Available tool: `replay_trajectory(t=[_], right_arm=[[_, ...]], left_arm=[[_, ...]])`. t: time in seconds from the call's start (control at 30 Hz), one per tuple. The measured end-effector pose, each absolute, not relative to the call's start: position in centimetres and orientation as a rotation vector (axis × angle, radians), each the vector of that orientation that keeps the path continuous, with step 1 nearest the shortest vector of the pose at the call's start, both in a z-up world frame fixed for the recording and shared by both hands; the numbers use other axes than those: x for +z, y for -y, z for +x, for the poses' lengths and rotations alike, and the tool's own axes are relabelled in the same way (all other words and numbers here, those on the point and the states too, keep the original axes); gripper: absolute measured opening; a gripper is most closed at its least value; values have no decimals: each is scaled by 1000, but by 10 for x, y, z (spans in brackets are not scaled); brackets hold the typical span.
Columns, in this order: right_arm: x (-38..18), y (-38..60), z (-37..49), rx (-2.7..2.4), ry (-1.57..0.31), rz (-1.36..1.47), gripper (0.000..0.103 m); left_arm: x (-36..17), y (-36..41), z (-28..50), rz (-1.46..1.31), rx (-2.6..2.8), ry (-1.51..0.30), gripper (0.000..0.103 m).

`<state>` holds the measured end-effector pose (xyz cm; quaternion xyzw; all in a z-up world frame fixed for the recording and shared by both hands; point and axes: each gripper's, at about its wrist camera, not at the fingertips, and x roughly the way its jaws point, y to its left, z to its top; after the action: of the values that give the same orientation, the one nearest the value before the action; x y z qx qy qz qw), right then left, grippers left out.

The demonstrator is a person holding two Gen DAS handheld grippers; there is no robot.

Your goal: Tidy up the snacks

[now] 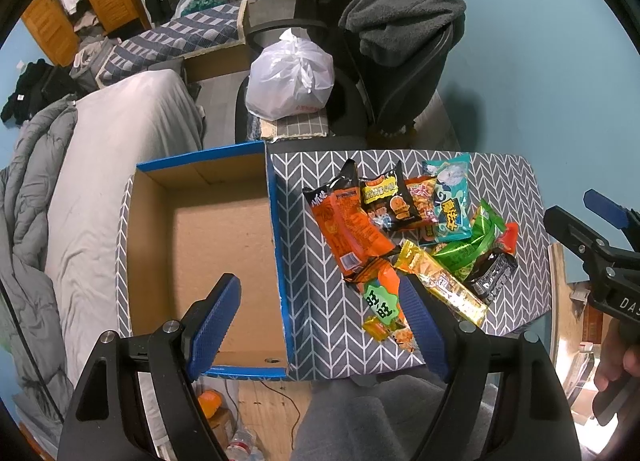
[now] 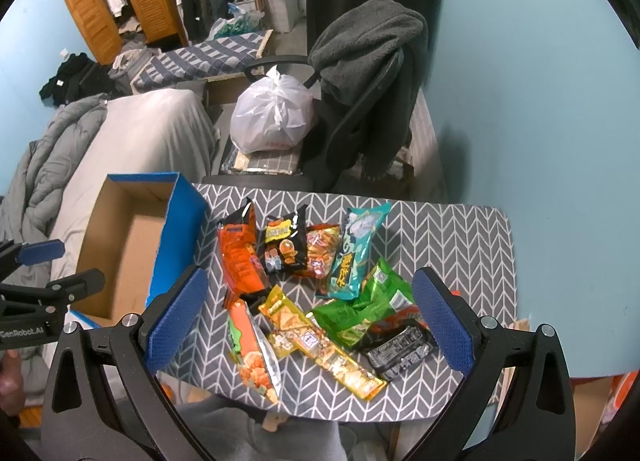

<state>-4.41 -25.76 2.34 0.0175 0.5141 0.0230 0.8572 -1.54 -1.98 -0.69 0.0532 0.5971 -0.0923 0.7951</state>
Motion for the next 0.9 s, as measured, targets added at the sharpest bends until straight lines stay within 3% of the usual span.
replay_trajectory(t=[0.3, 0.9], right_arm=[[9, 262, -46, 72, -1105, 19, 101], [-48, 296, -49, 212, -1181, -93, 101]], left_arm=[[-19, 24, -15, 116, -195, -1319, 82], [-97, 49, -16, 104, -182, -1493, 82]])
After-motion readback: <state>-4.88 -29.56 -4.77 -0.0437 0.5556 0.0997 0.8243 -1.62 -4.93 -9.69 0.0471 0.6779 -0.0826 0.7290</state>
